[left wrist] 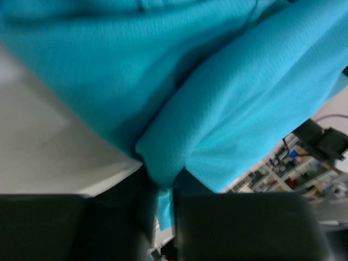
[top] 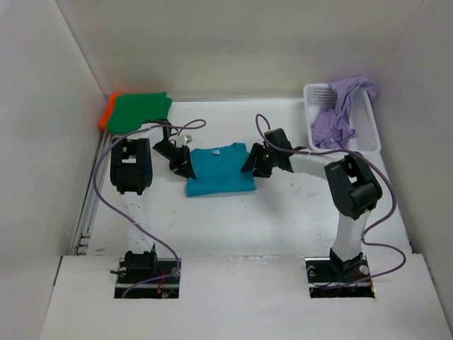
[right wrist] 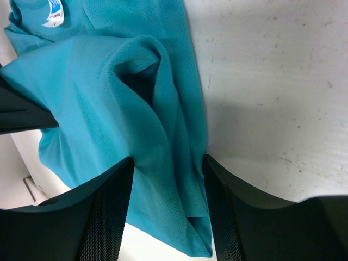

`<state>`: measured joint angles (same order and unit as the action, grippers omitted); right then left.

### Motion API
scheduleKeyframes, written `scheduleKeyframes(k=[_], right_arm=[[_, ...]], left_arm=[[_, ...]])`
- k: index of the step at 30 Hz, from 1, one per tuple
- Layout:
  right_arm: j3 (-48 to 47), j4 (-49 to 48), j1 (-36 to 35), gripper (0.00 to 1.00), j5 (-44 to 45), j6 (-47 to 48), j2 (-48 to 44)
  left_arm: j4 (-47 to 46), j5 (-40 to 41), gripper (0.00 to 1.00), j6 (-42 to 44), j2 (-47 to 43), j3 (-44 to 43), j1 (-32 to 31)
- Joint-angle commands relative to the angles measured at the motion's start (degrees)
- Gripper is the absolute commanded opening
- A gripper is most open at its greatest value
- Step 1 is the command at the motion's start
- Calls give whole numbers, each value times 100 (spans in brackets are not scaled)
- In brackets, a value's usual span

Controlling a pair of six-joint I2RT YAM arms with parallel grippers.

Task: Fold and stack the t-shirts
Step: Put the neatly folded tshirt into the corner of the board with the left arm

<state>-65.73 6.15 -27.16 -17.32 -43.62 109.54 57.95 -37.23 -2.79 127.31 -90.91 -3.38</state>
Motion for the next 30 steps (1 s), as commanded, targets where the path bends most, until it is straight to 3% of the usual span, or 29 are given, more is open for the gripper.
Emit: scheduleKeyframes(k=[1, 6, 11, 19, 30], right_arm=[[113, 211, -101, 59, 115, -33, -231], [236, 211, -92, 59, 115, -103, -433], [342, 211, 22, 59, 80, -121, -688], [289, 255, 329, 59, 53, -77, -855], [421, 360, 690, 60, 115, 64, -1118]], left_arm=[[13, 507, 0, 261, 531, -198, -27], [-126, 234, 0, 59, 226, -392, 210], [-127, 488, 0, 261, -180, -848, 491], [-118, 1279, 0, 533, 4, -2113, 738], [-241, 2896, 0, 1359, 672, -4117, 369]])
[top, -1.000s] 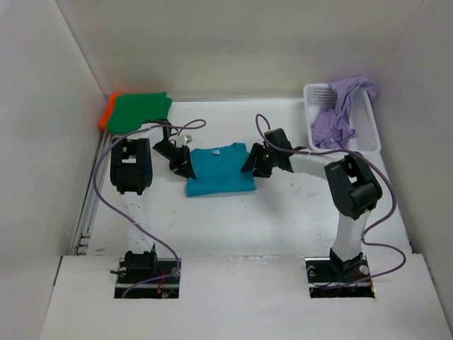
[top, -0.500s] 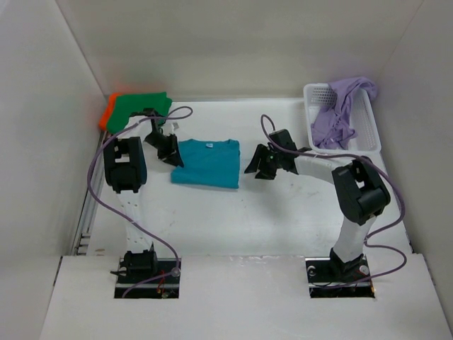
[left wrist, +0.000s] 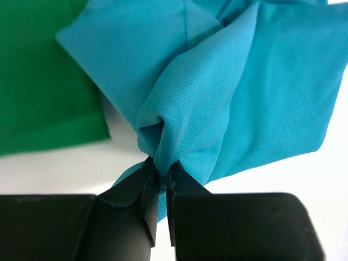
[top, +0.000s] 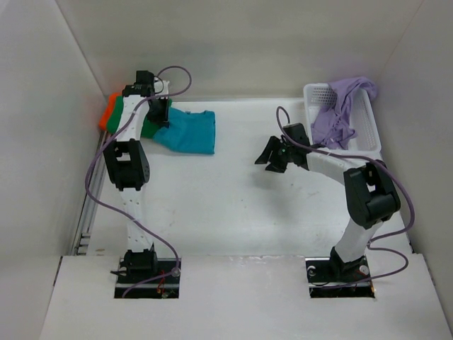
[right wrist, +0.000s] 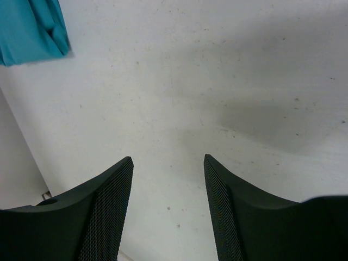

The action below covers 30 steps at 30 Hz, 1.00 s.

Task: Fold and stack the t-shirts
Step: Put the neatly folded tshirt into the corner of the board with the left arm

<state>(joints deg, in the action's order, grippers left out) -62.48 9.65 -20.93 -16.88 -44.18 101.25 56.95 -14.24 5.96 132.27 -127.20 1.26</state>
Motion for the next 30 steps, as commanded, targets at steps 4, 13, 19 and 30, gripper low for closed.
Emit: scheduleKeyframes(k=[4, 13, 19, 30], right_arm=[[183, 11, 146, 60, 71, 147, -325], [377, -16, 216, 60, 89, 164, -360], [456, 2, 260, 60, 106, 164, -405], [491, 72, 278, 60, 106, 191, -396]], left_arm=[[-210, 1036, 0, 819, 352, -973, -226], [-474, 1688, 0, 1426, 432, -1694, -121], [-650, 1679, 0, 1575, 159, -1721, 45], [-597, 1091, 0, 1259, -140, -2081, 749]])
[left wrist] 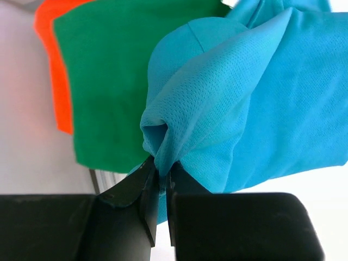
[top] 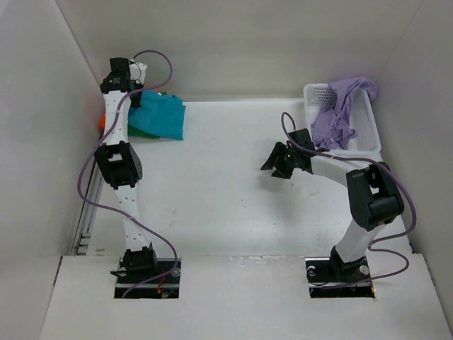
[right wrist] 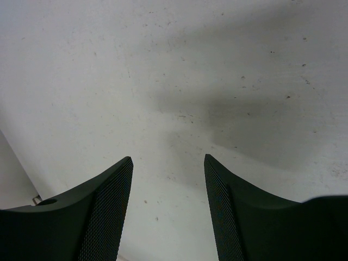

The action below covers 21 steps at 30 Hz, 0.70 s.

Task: Fold and stack the t-shirts
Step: Put the neatly folded tshirt into the corner of the board with the left arm

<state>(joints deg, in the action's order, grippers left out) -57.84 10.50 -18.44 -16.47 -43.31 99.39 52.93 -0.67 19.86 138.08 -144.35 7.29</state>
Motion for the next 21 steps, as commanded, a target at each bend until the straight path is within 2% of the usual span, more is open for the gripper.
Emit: scheduleKeyframes(k=[1, 11, 16, 21], right_arm=[[10, -13, 29, 60, 47, 103, -193], [-350, 294, -6, 60, -5, 261, 89], [-552, 461, -15, 60, 30, 341, 220], [-737, 584, -77, 60, -5, 358, 370]], left_arm=[[-195, -328, 0, -149, -730, -391, 189], [-134, -654, 0, -351, -229, -752, 708], [-133, -979, 1, -553, -264, -840, 822], [-107, -944, 2, -378, -45, -928, 963]])
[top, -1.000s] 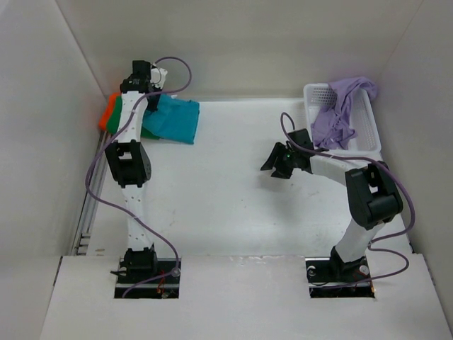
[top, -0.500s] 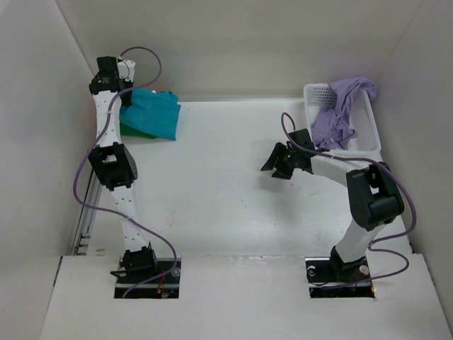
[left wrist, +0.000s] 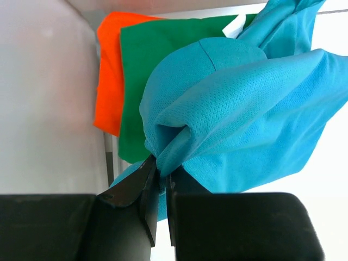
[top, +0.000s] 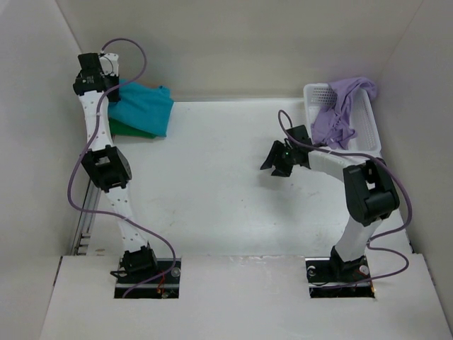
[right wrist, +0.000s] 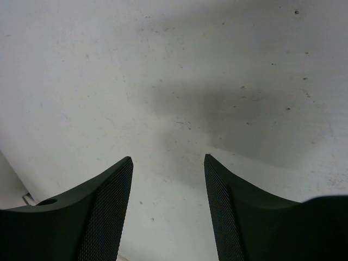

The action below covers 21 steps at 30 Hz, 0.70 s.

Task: Fold and stack the t-shirts
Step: Put the neatly folded tshirt into the corner of the board with the left arm

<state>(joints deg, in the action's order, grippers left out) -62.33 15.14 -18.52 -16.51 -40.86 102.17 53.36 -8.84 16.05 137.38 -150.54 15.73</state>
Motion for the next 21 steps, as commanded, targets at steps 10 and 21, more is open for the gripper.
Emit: scheduleKeyframes(k=[10, 21], right_arm=[[-710, 507, -129, 60, -10, 263, 295], [-1325, 920, -279, 60, 148, 517, 216]], left_arm=[[-282, 303, 7, 275, 693, -397, 383], [-932, 1217, 44, 354, 764, -441, 471]])
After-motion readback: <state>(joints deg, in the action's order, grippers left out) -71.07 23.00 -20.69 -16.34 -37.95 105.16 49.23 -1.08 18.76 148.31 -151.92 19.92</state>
